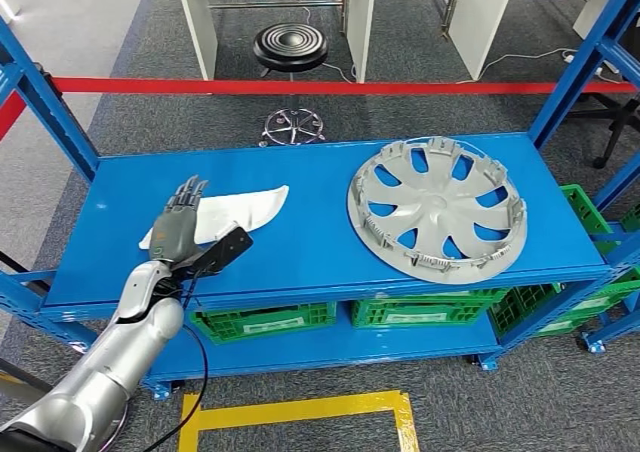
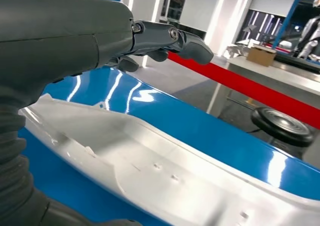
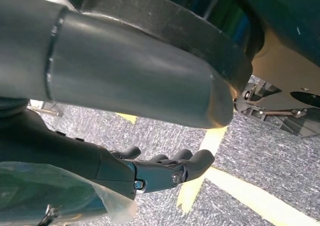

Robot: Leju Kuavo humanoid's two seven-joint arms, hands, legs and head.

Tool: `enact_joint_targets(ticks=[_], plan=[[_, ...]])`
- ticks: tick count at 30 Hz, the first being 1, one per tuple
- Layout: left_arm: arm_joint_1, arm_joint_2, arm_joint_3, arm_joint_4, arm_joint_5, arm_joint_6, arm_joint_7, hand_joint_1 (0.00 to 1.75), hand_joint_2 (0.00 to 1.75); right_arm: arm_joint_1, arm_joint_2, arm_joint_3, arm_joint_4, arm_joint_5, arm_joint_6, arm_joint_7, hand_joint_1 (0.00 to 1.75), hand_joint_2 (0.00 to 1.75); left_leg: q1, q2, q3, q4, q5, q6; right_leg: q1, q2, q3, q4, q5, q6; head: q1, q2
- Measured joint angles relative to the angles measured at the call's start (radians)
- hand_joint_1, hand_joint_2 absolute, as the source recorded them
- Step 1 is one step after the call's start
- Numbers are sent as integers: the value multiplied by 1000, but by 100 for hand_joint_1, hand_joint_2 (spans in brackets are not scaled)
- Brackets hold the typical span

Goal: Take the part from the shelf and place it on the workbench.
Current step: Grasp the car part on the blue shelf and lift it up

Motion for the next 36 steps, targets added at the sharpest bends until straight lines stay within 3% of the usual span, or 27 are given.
enact_joint_targets(ticks=[8, 15, 16, 19, 20, 28, 36], plan=[[-30, 1, -12, 69, -82, -4, 74, 0, 175, 0, 0, 0, 0, 13, 8, 3, 0, 0, 0, 0, 0, 0, 0, 0, 0, 0, 0, 0, 0, 0, 0, 0], [-54, 2, -14, 141, -85, -53, 90, 0, 175, 0, 0, 0, 0, 15, 8, 7, 0, 0, 0, 0, 0, 0, 0, 0, 0, 0, 0, 0, 0, 0, 0, 0], [-57, 2, -14, 148, -85, -56, 90, 8, 175, 0, 0, -1, 0, 15, 8, 7, 0, 0, 0, 0, 0, 0, 0, 0, 0, 0, 0, 0, 0, 0, 0, 0], [-71, 2, -14, 166, -83, -79, 90, 139, 175, 0, 0, -1, 1, 15, 8, 7, 0, 0, 0, 0, 0, 0, 0, 0, 0, 0, 0, 0, 0, 0, 0, 0], [-74, 2, -14, 173, -82, -89, 90, 175, 175, 0, 0, -1, 1, 16, 8, 7, 0, 0, 0, 0, 0, 0, 0, 0, 0, 0, 0, 0, 0, 0, 0, 0], [-79, 4, -14, 210, -69, -95, 74, 175, 175, 0, 0, -1, 1, 19, 7, 6, 0, 0, 0, 0, 0, 0, 0, 0, 0, 0, 0, 0, 0, 0, 0, 0], [-73, 5, -13, 216, -65, -12, 43, 175, 175, 0, 0, -1, 1, 27, 4, 7, 0, 0, 0, 0, 0, 0, 0, 0, 0, 0, 1, 0, 0, 0, 0, 0]])
